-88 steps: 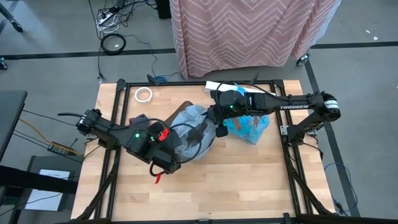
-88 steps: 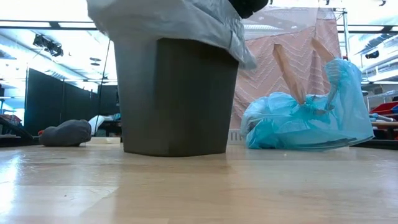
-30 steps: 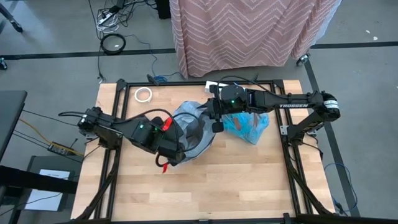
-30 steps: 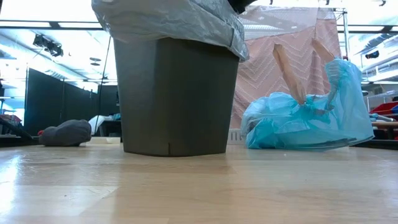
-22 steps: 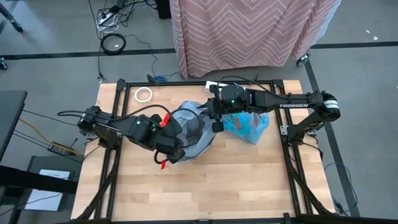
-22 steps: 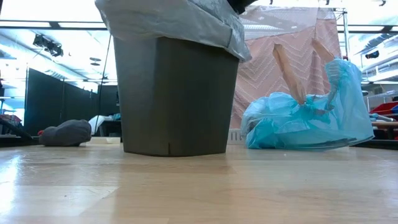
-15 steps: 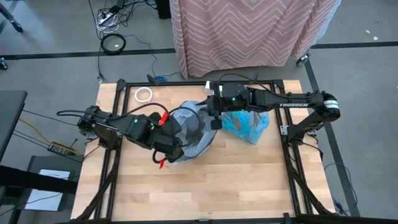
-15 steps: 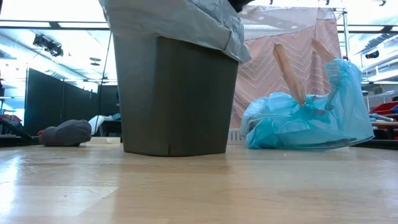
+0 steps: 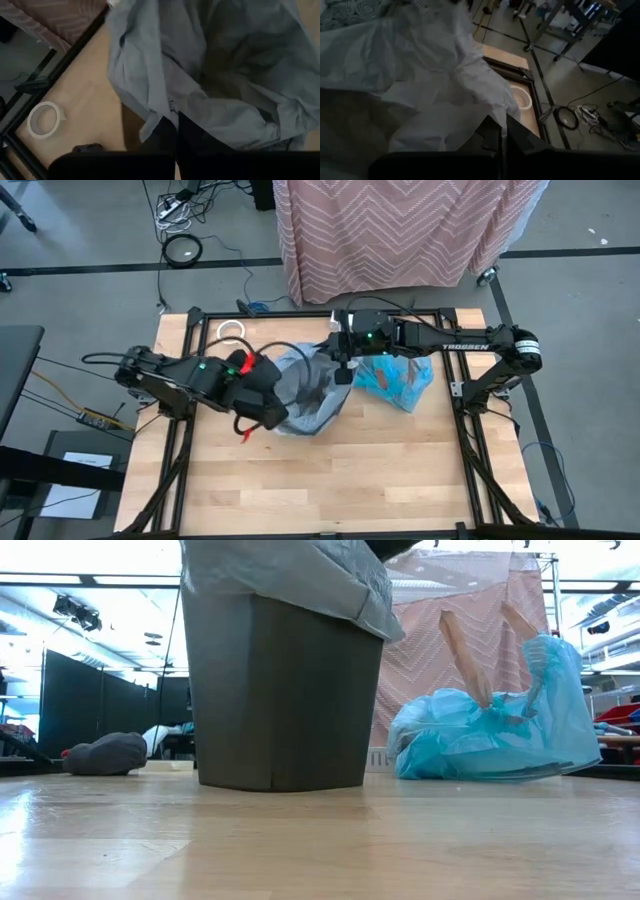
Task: Place trash/remove bag and relplace
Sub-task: Put the gray trash bag into the black trash bin
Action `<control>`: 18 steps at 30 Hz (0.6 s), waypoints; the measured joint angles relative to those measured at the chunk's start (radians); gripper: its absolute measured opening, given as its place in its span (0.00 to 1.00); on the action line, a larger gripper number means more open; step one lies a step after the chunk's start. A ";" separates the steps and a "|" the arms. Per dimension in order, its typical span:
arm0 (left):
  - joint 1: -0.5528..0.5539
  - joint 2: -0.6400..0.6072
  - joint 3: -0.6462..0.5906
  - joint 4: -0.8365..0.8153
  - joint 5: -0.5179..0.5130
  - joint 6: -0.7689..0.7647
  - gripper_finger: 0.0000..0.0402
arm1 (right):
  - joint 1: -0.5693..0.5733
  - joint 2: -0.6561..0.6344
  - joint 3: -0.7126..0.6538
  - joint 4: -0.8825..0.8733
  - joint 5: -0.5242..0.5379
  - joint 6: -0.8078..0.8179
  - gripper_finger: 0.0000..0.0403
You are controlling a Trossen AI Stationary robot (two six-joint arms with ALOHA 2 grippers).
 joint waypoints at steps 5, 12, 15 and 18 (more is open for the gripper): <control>0.000 -0.071 -0.069 0.003 -0.032 -0.006 0.00 | -0.001 0.025 0.000 0.018 -0.006 -0.016 0.00; 0.000 -0.169 -0.274 0.000 -0.022 -0.105 0.00 | -0.026 0.025 -0.001 0.033 -0.008 -0.028 0.00; 0.000 -0.190 -0.302 -0.001 -0.029 -0.119 0.00 | -0.053 0.035 -0.001 0.055 -0.045 -0.027 0.00; 0.000 -0.195 -0.319 0.000 -0.045 -0.121 0.00 | -0.074 0.057 -0.001 0.067 -0.058 -0.028 0.00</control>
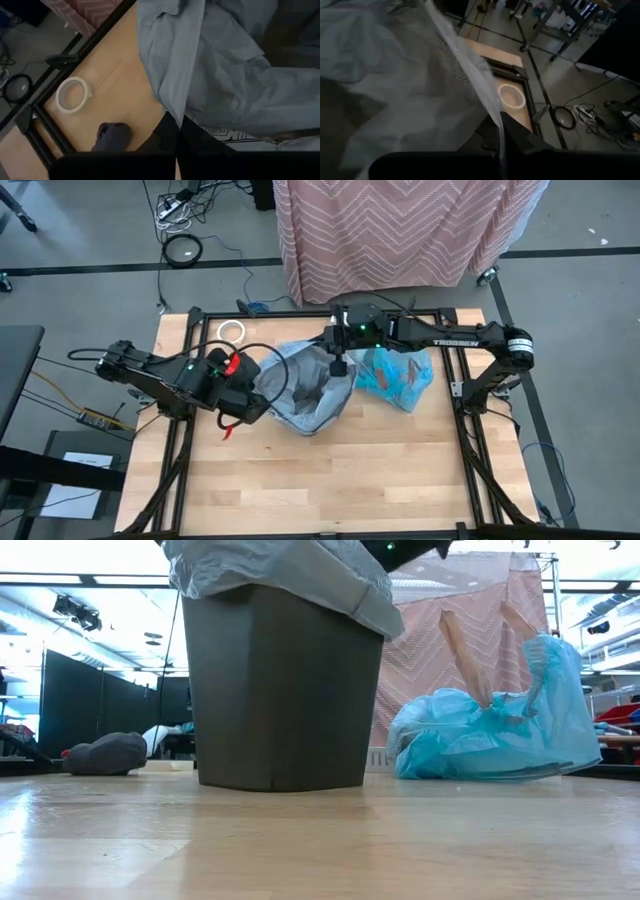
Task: Place trash/remove bag and relplace
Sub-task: Put the gray trash bag into the black trash bin
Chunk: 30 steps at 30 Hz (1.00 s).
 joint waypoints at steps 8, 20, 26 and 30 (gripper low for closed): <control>0.000 -0.006 -0.080 0.001 -0.017 -0.001 0.00 | -0.037 0.064 0.001 0.049 -0.024 0.008 0.00; 0.000 -0.021 -0.297 0.128 -0.005 -0.050 0.00 | -0.068 0.093 0.003 0.045 -0.076 0.064 0.00; 0.000 -0.021 -0.355 0.273 0.009 -0.022 0.00 | -0.091 0.093 0.004 -0.005 -0.117 0.096 0.00; 0.000 -0.021 -0.365 0.297 0.018 0.001 0.00 | -0.132 0.092 0.004 -0.066 -0.288 0.189 0.00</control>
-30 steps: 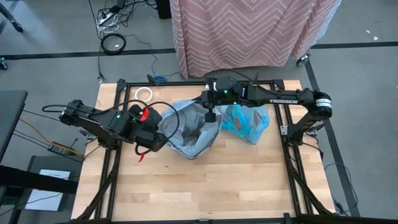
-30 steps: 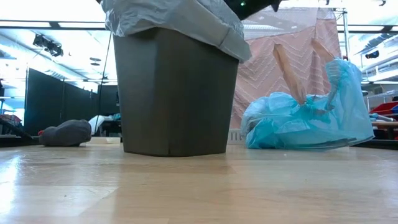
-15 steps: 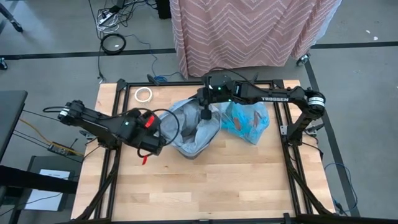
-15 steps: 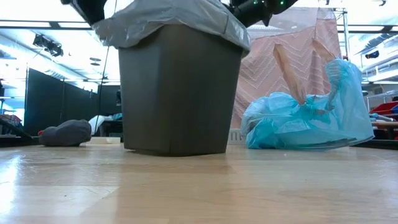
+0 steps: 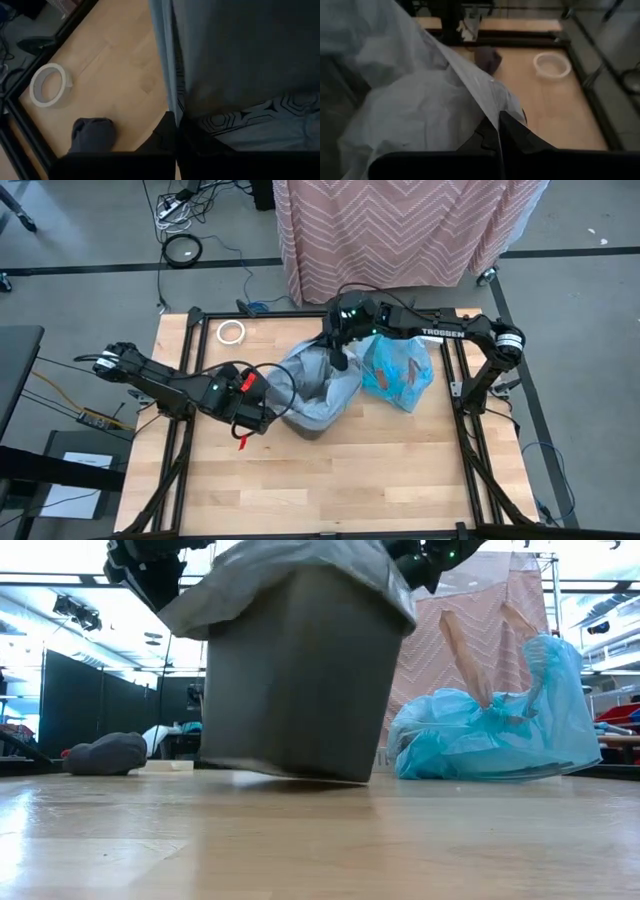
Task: Place trash/remove bag and relplace
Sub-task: Put the gray trash bag into the black trash bin
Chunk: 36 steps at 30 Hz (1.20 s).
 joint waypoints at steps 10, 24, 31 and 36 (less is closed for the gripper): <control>-0.001 0.003 -0.001 -0.007 -0.003 0.025 0.00 | 0.047 -0.054 0.117 -0.140 -0.002 -0.037 0.00; 0.000 0.003 -0.001 -0.015 -0.037 0.024 0.00 | 0.022 -0.026 0.143 -0.255 0.010 -0.057 0.00; 0.000 0.003 -0.001 -0.029 -0.059 0.024 0.00 | 0.003 -0.028 0.077 -0.222 -0.019 -0.026 0.00; 0.000 0.003 -0.001 -0.043 -0.081 0.025 0.00 | -0.015 -0.028 0.060 -0.183 -0.028 0.009 0.00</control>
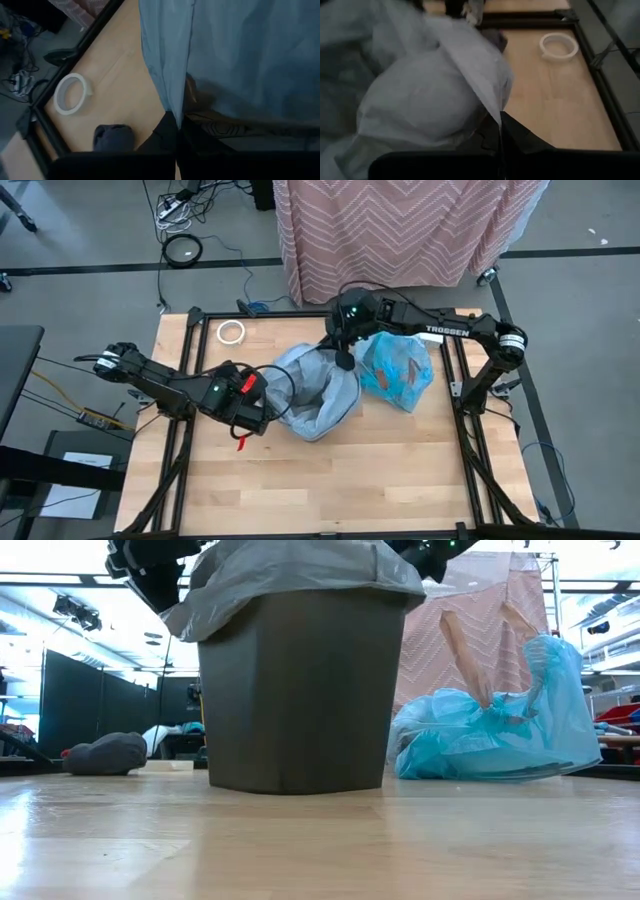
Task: Place trash/remove bag and relplace
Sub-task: Put the gray trash bag into the black trash bin
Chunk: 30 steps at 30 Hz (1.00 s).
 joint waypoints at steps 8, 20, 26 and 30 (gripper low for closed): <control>0.000 0.000 0.000 -0.062 -0.006 -0.003 0.00 | -0.044 0.006 0.000 0.076 -0.058 0.098 0.00; 0.000 0.000 -0.043 0.042 0.004 -0.008 0.00 | -0.036 0.129 0.000 0.008 -0.107 0.067 0.00; 0.000 -0.001 -0.176 0.268 0.054 -0.019 0.00 | -0.034 0.123 0.000 -0.068 -0.097 -0.010 0.00; 0.000 -0.005 -0.228 0.423 0.039 -0.021 0.00 | -0.047 0.073 0.000 -0.107 -0.106 -0.052 0.00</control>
